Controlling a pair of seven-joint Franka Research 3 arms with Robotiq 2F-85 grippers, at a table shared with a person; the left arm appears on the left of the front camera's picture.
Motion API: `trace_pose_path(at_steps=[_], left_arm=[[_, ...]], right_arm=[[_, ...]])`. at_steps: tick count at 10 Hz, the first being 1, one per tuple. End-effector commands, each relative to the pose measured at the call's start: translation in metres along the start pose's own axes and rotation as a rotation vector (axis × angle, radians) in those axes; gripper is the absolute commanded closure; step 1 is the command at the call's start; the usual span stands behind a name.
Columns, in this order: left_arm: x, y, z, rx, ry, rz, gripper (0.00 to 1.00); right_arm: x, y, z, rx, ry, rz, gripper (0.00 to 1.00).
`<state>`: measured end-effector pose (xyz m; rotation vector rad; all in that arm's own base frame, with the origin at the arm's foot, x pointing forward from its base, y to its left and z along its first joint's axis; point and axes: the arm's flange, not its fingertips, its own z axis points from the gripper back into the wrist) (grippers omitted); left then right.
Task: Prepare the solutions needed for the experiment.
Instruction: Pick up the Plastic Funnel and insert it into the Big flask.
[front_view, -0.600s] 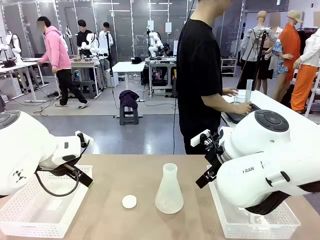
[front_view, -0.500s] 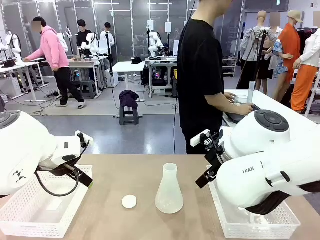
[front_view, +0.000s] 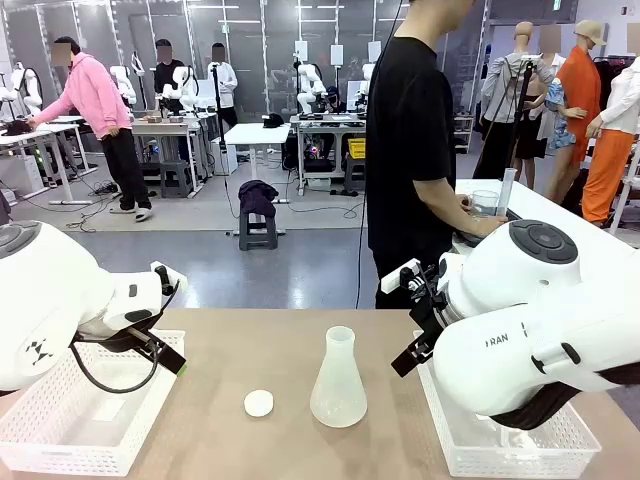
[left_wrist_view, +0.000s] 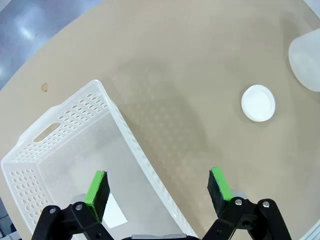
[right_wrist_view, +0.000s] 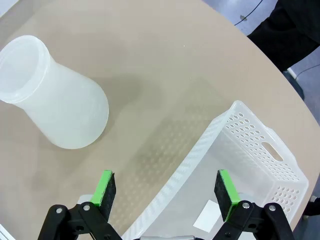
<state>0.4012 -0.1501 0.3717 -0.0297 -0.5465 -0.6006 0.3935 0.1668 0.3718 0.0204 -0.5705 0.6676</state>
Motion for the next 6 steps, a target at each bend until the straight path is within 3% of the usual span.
trace_pose_path(at_steps=[1,6], left_arm=[[0.0,0.0001,0.0,0.0,0.0,0.0,0.0],[0.0,0.0001,0.0,0.0,0.0,0.0,0.0]], right_arm=[[0.0,-0.0001,0.0,0.0,0.0,-0.002,0.0],[0.0,-0.0001,0.0,0.0,0.0,-0.002,0.0]])
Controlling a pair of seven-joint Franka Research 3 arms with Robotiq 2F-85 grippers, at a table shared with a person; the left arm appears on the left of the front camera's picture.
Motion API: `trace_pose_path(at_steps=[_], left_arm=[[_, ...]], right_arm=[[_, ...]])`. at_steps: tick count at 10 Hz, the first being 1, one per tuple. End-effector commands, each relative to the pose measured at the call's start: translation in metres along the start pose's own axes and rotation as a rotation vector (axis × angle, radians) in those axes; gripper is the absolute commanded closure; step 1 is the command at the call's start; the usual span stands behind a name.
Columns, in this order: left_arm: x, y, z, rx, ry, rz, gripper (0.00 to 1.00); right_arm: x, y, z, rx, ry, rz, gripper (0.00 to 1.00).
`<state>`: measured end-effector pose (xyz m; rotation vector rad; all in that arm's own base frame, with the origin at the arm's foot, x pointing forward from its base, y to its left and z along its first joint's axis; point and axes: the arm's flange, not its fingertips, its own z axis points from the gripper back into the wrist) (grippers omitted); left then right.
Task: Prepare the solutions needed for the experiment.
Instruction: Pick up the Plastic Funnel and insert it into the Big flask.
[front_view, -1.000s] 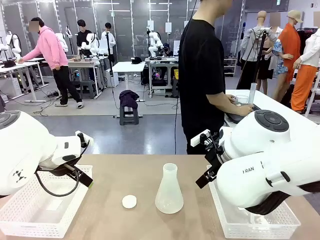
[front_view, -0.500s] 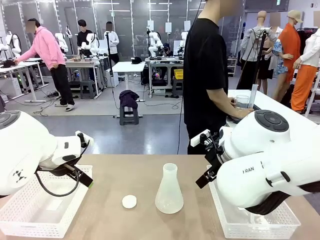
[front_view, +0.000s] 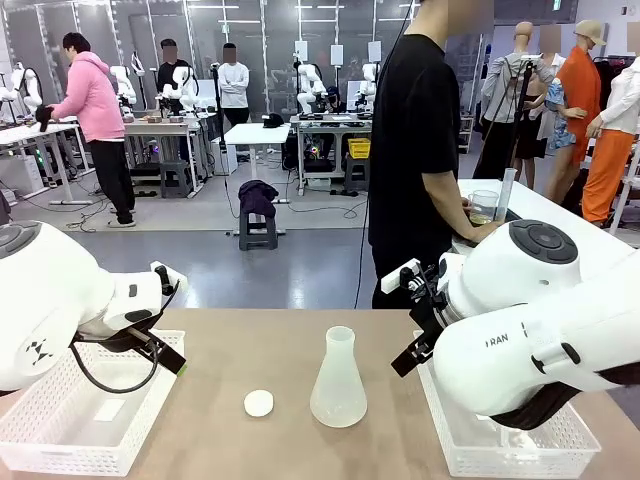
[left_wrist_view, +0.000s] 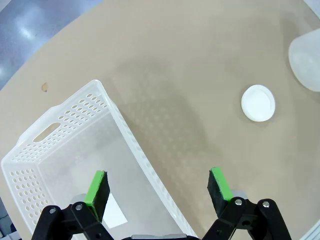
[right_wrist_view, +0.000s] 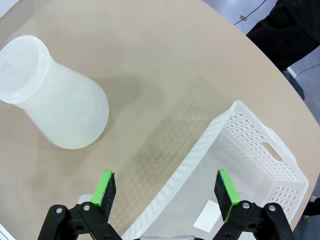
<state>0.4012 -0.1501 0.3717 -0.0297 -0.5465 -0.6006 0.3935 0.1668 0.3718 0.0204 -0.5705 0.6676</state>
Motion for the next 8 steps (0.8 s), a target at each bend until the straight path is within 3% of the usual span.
trace_pose_path(at_steps=[1,6,8], left_arm=[[0.0,0.0,0.0,0.0,0.0,0.0,0.0],[0.0,0.0,0.0,0.0,0.0,0.0,0.0],[-0.007,0.001,0.041,-0.112,-0.066,-0.011,0.0]], right_arm=[[0.0,0.0,0.0,0.0,0.0,-0.002,0.0],[0.0,0.0,0.0,0.0,0.0,0.0,0.0],[-0.001,0.004,0.037,0.015,-0.049,-0.042,0.0]])
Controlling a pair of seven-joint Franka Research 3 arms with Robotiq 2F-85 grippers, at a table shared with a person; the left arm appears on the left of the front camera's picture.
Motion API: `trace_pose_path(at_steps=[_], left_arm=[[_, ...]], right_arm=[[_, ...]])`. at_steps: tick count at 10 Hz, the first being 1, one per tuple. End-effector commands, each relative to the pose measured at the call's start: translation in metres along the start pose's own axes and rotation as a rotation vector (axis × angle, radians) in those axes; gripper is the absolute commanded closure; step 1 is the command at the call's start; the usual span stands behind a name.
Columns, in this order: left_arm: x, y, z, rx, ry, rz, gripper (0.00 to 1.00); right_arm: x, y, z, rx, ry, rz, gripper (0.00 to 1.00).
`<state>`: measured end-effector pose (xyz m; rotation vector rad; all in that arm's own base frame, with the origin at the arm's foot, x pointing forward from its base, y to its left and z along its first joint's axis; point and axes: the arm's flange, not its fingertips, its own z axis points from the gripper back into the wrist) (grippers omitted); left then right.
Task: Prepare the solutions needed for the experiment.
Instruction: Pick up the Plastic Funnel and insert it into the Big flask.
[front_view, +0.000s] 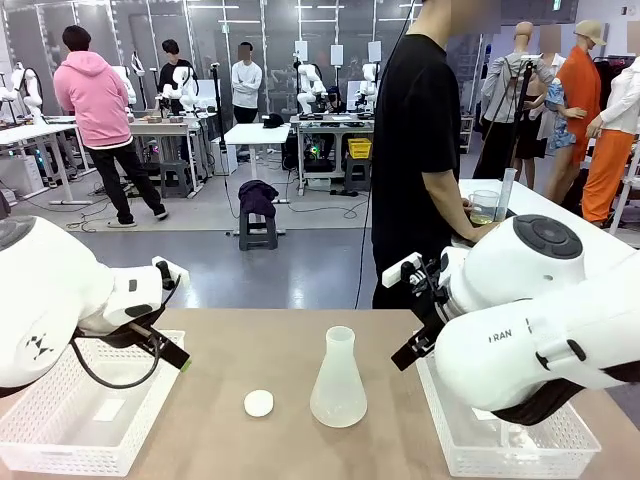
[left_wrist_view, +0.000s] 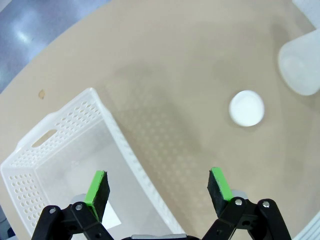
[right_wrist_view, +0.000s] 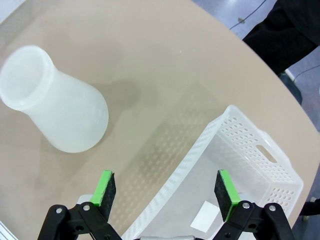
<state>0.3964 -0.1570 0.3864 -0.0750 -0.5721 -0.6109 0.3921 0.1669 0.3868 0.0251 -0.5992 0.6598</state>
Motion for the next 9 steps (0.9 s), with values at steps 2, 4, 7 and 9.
trace_pose_path(at_steps=[2,4,7,9], left_arm=[[-0.022,0.006,0.074,-0.212,-0.092,0.019,0.0],[-0.025,0.01,0.107,-0.359,-0.147,0.173,0.0],[-0.028,0.033,0.133,-0.629,-0.171,0.479,0.0],[-0.039,0.06,0.138,-0.8,-0.168,0.649,0.0]], right_arm=[[-0.002,0.009,0.063,0.132,-0.085,-0.114,0.0],[0.005,0.01,0.091,0.313,-0.132,-0.26,0.0],[0.012,-0.004,0.121,0.659,-0.124,-0.613,0.0],[0.009,-0.024,0.119,0.831,-0.098,-0.868,0.0]])
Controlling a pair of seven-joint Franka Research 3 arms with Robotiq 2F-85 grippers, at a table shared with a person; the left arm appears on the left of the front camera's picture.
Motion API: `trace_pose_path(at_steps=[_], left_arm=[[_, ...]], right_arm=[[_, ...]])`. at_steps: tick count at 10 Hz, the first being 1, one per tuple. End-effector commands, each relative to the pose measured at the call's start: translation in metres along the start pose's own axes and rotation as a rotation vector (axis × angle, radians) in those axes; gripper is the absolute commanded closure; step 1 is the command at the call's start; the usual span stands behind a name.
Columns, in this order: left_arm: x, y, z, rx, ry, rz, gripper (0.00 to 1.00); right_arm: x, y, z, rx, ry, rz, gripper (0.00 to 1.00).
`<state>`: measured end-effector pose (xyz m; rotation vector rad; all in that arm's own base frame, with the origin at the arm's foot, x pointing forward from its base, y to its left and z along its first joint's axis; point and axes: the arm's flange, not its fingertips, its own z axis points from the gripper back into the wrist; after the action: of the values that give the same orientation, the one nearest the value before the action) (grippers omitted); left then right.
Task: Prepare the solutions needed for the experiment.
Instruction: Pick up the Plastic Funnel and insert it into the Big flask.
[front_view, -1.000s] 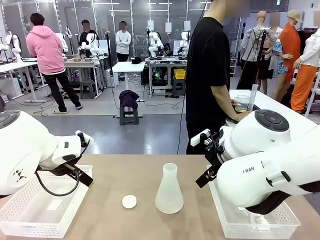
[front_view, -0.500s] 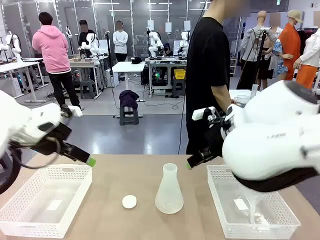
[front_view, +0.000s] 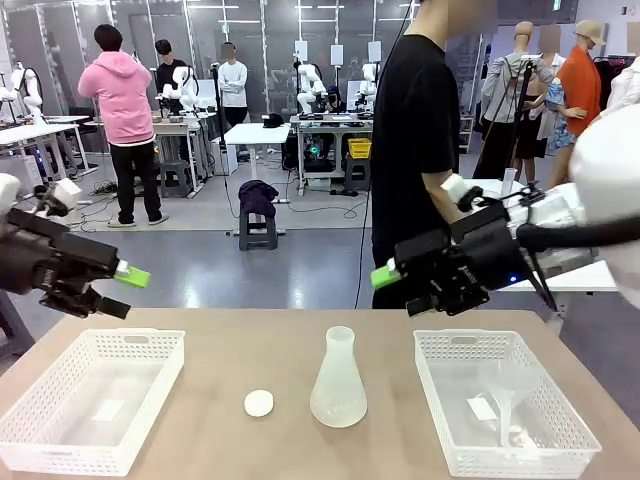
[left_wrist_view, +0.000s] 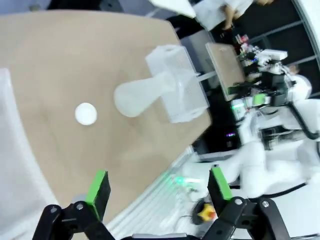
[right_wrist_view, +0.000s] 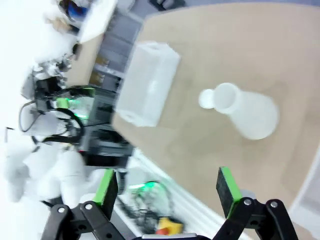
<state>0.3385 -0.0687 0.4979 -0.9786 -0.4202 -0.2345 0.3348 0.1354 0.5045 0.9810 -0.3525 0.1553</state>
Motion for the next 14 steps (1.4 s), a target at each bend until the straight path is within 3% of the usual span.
trace_pose_path(at_steps=[1,3,6,7,11,12,14], left_arm=[[-0.003,0.019,0.012,-0.101,-0.013,0.13,0.0],[0.0,0.024,0.012,-0.189,-0.006,0.189,0.0],[0.006,0.022,-0.006,-0.235,0.023,0.143,0.0],[-0.004,0.026,0.008,-0.215,0.0,0.215,0.0],[-0.004,0.026,0.008,-0.215,0.0,0.215,0.0],[-0.004,0.026,0.008,-0.215,0.0,0.215,0.0],[-0.004,0.026,0.008,-0.215,0.0,0.215,0.0]], right_arm=[[0.016,-0.027,0.003,0.074,-0.03,-0.247,0.0],[0.02,-0.041,0.009,0.099,-0.039,-0.289,0.0],[0.023,-0.044,0.009,0.127,-0.036,-0.233,0.0],[0.021,-0.051,0.014,0.114,-0.029,-0.338,0.0],[0.021,-0.052,0.015,0.1,-0.023,-0.327,0.0],[0.023,-0.055,0.027,-0.074,-0.059,-0.233,0.0],[0.041,-0.048,0.046,-0.417,0.055,0.011,0.0]])
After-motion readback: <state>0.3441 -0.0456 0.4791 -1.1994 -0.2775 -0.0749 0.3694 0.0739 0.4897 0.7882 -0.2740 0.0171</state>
